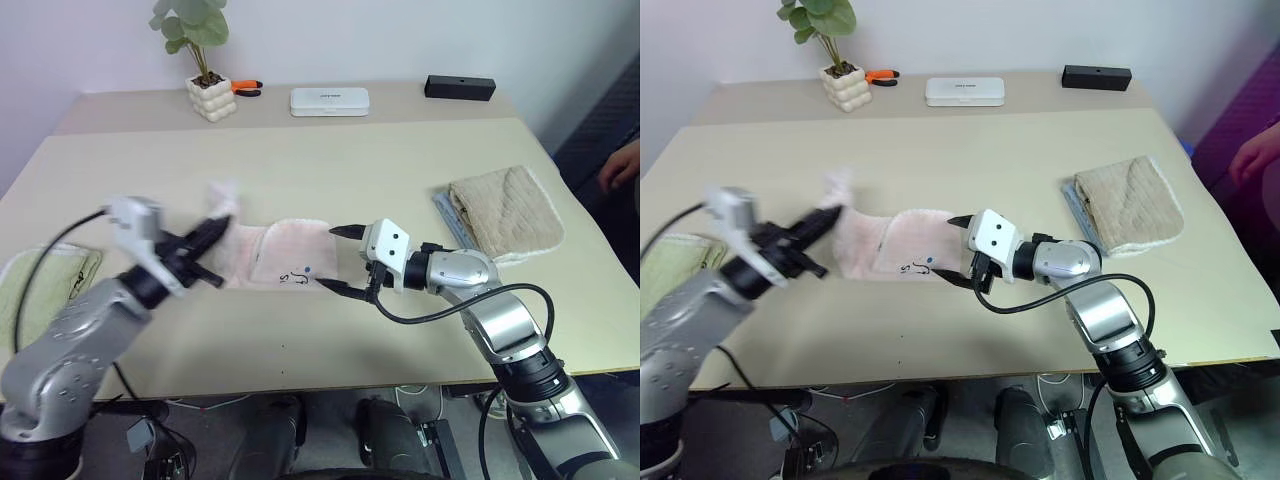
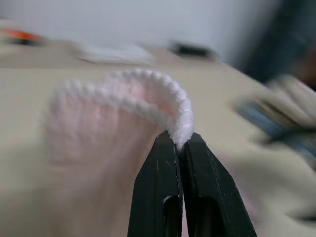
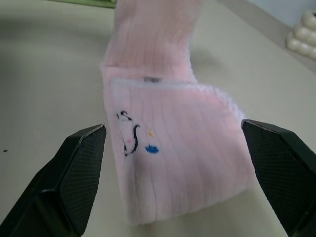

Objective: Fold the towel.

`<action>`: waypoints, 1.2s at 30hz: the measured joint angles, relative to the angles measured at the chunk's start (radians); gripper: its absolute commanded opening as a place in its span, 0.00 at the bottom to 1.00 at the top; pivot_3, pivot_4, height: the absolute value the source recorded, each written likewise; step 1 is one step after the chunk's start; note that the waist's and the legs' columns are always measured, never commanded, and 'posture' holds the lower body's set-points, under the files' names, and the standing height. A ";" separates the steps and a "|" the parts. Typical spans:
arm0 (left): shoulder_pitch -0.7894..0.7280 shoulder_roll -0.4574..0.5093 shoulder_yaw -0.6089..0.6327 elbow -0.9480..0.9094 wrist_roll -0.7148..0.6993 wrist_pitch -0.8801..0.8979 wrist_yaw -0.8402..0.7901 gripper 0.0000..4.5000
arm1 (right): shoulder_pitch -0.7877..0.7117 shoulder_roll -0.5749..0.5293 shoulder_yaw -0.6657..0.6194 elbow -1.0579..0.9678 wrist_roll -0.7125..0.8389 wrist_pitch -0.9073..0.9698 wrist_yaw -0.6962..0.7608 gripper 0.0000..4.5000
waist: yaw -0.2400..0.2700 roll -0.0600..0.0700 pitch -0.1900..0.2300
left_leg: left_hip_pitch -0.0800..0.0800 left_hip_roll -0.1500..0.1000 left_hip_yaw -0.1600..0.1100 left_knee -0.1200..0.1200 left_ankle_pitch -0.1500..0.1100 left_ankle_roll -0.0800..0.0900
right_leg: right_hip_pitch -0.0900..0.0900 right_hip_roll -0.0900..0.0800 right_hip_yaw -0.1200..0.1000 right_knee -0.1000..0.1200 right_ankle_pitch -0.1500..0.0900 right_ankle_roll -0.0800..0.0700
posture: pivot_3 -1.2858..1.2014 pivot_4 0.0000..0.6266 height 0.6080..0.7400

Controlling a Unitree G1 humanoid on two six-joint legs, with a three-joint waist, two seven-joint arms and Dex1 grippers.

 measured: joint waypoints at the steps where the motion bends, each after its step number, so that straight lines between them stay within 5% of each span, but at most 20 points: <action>1: -0.028 -0.004 -0.064 0.006 0.038 0.004 -0.023 0.01 | 0.007 -0.001 -0.001 0.003 -0.002 -0.001 -0.005 1.00 | 0.000 0.000 0.000 | 0.000 0.000 0.000 0.000 0.000 0.000 | 0.000 0.000 0.000 0.000 0.000 0.000 | 0.52 0.24 1.00; 5: -0.110 -0.074 -0.212 0.097 0.136 0.016 -0.069 0.01 | 0.022 -0.003 -0.002 0.011 -0.006 -0.006 -0.014 1.00 | -0.001 0.000 0.000 | 0.000 0.001 0.000 0.000 0.000 0.000 | -0.001 0.001 0.000 0.000 0.001 0.002 | 0.52 0.24 1.00; 12: -0.163 -0.185 -0.251 0.197 0.156 0.054 -0.122 0.01 | 0.037 -0.011 -0.014 0.011 -0.016 -0.007 -0.040 1.00 | 0.002 0.000 0.000 | -0.001 0.001 0.000 0.000 0.000 0.000 | 0.000 0.001 0.000 0.000 0.002 0.003 | 0.52 0.24 1.00; 16: -0.161 -0.200 -0.248 0.199 0.139 0.089 -0.152 0.31 | 0.037 -0.014 -0.015 0.015 -0.023 -0.009 -0.050 1.00 | -0.001 0.000 0.000 | -0.001 0.001 0.000 0.000 0.000 0.000 | -0.001 0.001 0.000 0.000 0.002 0.004 | 0.52 0.24 1.00; 20: -0.128 -0.203 -0.194 0.181 0.087 0.115 -0.163 0.77 | 0.036 -0.016 -0.016 0.024 -0.026 -0.011 -0.055 1.00 | -0.002 0.000 0.000 | -0.001 0.001 0.000 0.000 0.000 0.000 | -0.001 0.001 0.000 0.001 0.002 0.003 | 0.52 0.24 1.00; 24: -0.068 -0.140 -0.012 0.131 -0.031 0.132 -0.167 0.78 | 0.026 -0.024 -0.042 0.056 -0.022 -0.010 -0.054 0.94 | -0.002 0.000 0.000 | -0.001 0.002 0.000 0.000 0.000 0.000 | -0.002 0.001 0.000 0.001 0.002 0.003 | 0.52 0.24 1.00; 29: -0.053 -0.087 0.183 0.144 -0.083 0.119 -0.115 0.34 | -0.014 -0.030 -0.095 0.075 0.017 0.007 -0.043 0.46 | 0.001 0.000 0.000 | -0.001 0.002 0.000 0.000 0.000 0.000 | -0.001 0.001 0.000 0.000 0.002 0.002 | 0.52 0.24 1.00; 31: -0.054 -0.049 0.174 0.157 0.002 0.092 -0.111 0.11 | -0.043 -0.003 -0.113 0.076 0.043 0.034 -0.046 0.23 | 0.001 0.000 0.000 | -0.001 0.002 0.000 0.000 0.000 0.000 | -0.001 0.001 0.000 0.000 0.002 0.002 | 0.52 0.24 1.00; 33: -0.076 -0.032 0.116 0.176 0.109 0.061 -0.092 0.11 | -0.074 0.058 -0.125 0.076 0.082 0.080 -0.064 0.01 | 0.001 0.000 0.000 | -0.001 0.002 0.000 0.000 0.000 0.000 | -0.001 0.001 0.001 0.000 0.002 0.002 | 0.52 0.24 1.00; 36: -0.135 -0.090 0.010 0.216 0.218 0.019 -0.075 0.11 | -0.121 0.160 -0.097 0.077 0.111 0.141 -0.106 0.01 | 0.002 0.000 0.000 | -0.001 0.002 0.000 0.000 0.000 0.000 | -0.001 0.002 0.001 0.000 0.003 0.002 | 0.52 0.24 1.00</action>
